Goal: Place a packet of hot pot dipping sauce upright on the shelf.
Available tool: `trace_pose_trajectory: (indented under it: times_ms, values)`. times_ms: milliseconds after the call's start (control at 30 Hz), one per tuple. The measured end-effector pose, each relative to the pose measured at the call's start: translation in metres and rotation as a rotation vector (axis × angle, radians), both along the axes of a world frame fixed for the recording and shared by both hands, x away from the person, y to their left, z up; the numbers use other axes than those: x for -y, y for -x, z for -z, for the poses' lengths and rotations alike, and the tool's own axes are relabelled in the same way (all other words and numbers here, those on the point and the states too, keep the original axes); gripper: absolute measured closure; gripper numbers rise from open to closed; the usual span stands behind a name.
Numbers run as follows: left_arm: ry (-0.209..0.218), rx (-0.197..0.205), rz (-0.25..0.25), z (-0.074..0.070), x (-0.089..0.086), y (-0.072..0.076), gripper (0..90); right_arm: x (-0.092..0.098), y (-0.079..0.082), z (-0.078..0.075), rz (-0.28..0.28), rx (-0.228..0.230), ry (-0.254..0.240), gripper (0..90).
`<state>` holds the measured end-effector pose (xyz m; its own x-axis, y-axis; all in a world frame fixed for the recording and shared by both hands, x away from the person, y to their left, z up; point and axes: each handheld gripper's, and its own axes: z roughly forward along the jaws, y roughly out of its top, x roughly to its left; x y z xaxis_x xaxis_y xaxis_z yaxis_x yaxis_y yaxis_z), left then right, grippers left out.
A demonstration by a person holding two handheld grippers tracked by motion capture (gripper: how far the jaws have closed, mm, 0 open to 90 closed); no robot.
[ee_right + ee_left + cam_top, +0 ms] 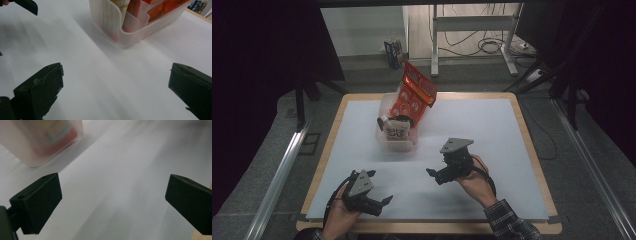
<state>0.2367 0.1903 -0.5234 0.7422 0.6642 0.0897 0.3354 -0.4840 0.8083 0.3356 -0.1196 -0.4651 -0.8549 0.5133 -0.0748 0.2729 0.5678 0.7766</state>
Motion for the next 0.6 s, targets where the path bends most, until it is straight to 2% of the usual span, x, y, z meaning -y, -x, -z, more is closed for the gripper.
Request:
trace_pose_trajectory:
  times_ms: [333,600]
  values:
    - [-0.011,0.003,0.008,0.001,0.001,0.0,0.5,0.007,0.01,0.005,0.008,0.002,0.002,0.0]
    - [-0.011,0.005,0.004,0.001,0.001,0.0,0.6,0.017,0.021,0.009,0.022,0.027,0.002,0.0]
